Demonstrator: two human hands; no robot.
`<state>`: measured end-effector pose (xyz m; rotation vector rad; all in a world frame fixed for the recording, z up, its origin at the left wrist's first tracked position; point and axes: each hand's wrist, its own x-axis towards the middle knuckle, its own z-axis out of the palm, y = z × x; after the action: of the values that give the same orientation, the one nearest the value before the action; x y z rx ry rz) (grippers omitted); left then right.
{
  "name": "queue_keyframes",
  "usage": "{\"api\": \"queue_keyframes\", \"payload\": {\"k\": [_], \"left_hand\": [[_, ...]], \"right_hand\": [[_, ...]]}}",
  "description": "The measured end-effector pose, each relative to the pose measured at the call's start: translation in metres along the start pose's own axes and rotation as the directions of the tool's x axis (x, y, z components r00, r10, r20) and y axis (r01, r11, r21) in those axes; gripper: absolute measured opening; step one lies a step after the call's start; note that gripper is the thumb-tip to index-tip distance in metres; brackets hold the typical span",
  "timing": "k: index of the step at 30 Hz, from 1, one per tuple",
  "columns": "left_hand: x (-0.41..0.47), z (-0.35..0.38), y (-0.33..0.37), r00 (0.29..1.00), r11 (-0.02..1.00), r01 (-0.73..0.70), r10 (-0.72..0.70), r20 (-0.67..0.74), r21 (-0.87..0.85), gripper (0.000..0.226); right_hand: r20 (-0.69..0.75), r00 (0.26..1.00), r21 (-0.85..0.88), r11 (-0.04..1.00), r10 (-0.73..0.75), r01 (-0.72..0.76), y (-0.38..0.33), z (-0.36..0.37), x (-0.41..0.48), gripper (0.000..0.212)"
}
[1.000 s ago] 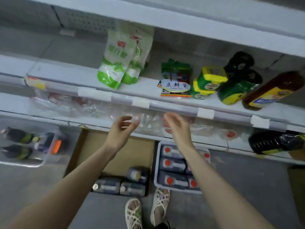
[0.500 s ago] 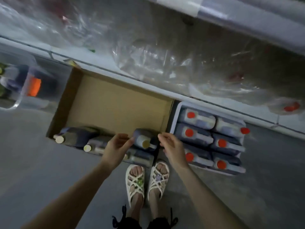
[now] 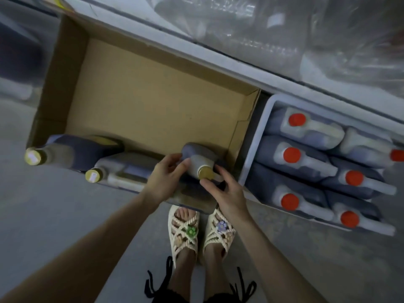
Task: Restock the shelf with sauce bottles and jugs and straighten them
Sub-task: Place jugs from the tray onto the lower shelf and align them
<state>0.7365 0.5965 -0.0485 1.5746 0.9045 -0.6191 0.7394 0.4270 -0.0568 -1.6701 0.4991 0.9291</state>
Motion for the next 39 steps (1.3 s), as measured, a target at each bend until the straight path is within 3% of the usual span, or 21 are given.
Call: {"api": "queue_keyframes", "payload": {"k": [7, 12, 16, 20, 24, 30, 39], "left_hand": [[0.030, 0.006, 0.007, 0.989, 0.993, -0.114, 0.114, 0.095, -0.004, 0.043], [0.055, 0.012, 0.017, 0.970, 0.979, -0.202, 0.198, 0.142, 0.008, 0.043], [0.079, 0.021, 0.027, 0.968, 0.979, -0.201, 0.203, 0.150, -0.027, 0.043], [0.111, 0.027, 0.034, 0.972, 0.979, -0.201, 0.202, 0.124, -0.017, 0.028], [0.132, 0.033, 0.039, 0.969, 0.985, -0.134, 0.153, 0.195, -0.108, 0.041], [0.149, 0.037, 0.037, 0.973, 0.993, -0.102, 0.111, 0.204, -0.055, 0.064], [0.097, 0.018, 0.061, 0.968, 0.977, -0.213, 0.213, 0.135, -0.009, 0.032]], "right_hand": [[-0.061, 0.995, -0.016, 0.996, -0.085, 0.084, -0.003, -0.001, 0.022, 0.063], [-0.137, 0.982, -0.005, 0.992, -0.127, 0.127, -0.028, -0.013, 0.050, 0.045], [-0.188, 0.974, -0.024, 0.992, -0.122, 0.120, -0.046, -0.025, 0.082, 0.039], [-0.211, 0.963, -0.020, 0.986, -0.168, 0.168, -0.051, -0.032, 0.109, 0.028], [-0.215, 0.962, 0.022, 0.984, -0.170, 0.179, -0.057, -0.037, 0.131, 0.025], [-0.204, 0.966, 0.078, 0.981, -0.158, 0.177, -0.060, -0.046, 0.151, 0.028], [-0.181, 0.953, 0.039, 0.967, -0.242, 0.252, -0.099, -0.049, 0.101, 0.034]]}}
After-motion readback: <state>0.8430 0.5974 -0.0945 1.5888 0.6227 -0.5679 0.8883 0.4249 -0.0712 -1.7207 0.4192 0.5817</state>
